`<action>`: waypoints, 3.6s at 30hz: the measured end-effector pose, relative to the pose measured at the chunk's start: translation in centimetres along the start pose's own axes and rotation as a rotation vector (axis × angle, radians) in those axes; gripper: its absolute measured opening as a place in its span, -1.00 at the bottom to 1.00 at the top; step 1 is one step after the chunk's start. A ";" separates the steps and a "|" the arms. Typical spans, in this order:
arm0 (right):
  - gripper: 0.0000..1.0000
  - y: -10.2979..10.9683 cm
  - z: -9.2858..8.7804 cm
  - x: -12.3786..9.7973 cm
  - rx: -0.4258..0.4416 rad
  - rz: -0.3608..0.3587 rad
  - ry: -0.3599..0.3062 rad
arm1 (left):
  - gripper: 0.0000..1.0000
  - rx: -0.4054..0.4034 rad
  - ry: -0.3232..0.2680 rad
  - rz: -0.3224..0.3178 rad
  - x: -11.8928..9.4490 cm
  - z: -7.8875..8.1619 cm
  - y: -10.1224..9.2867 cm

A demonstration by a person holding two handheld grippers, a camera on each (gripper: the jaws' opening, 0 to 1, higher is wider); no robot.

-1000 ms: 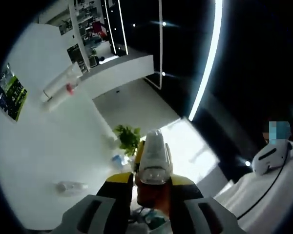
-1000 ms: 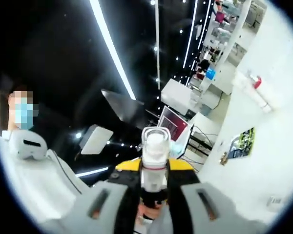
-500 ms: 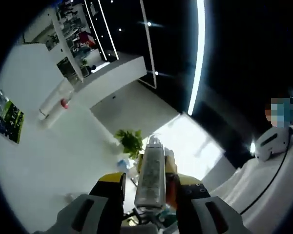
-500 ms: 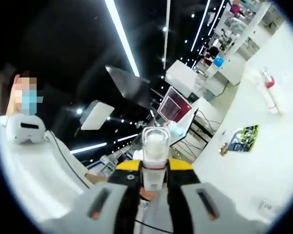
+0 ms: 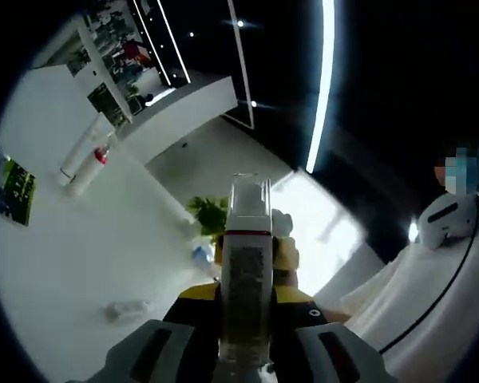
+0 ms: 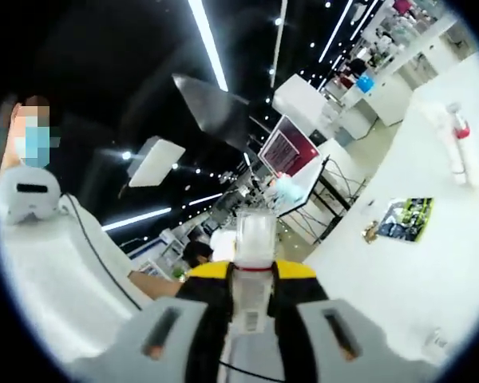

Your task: Arrange the skincare products in the storage area until every visible bottle or jar stands upright without overlapping.

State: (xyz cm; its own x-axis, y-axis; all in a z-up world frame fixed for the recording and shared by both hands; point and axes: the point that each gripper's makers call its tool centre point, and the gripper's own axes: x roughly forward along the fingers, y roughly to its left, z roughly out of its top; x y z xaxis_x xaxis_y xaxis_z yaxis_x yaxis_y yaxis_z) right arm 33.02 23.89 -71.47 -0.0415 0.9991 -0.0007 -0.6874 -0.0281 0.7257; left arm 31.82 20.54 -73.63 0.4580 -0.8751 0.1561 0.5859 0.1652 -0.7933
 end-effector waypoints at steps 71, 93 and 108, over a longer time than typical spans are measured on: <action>-0.55 -5.2 1.8 1.1 -0.198 -0.360 0.012 | 0.11 0.688 0.322 0.998 -16.0 3.6 15.2; -0.54 -8.0 2.1 1.0 -0.193 -0.396 0.064 | -0.22 0.802 0.406 1.180 -19.3 2.7 19.7; -0.54 -11.5 2.0 2.8 -0.197 -0.435 0.126 | -0.35 0.759 0.641 1.155 -19.9 -0.8 21.4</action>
State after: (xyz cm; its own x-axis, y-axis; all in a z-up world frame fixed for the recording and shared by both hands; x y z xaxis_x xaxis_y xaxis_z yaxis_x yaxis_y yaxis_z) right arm 42.28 27.06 -78.43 0.2010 0.9084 -0.3666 -0.7840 0.3736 0.4958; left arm 34.66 41.14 -94.15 0.6505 -0.1181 -0.7503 0.4070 0.8882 0.2131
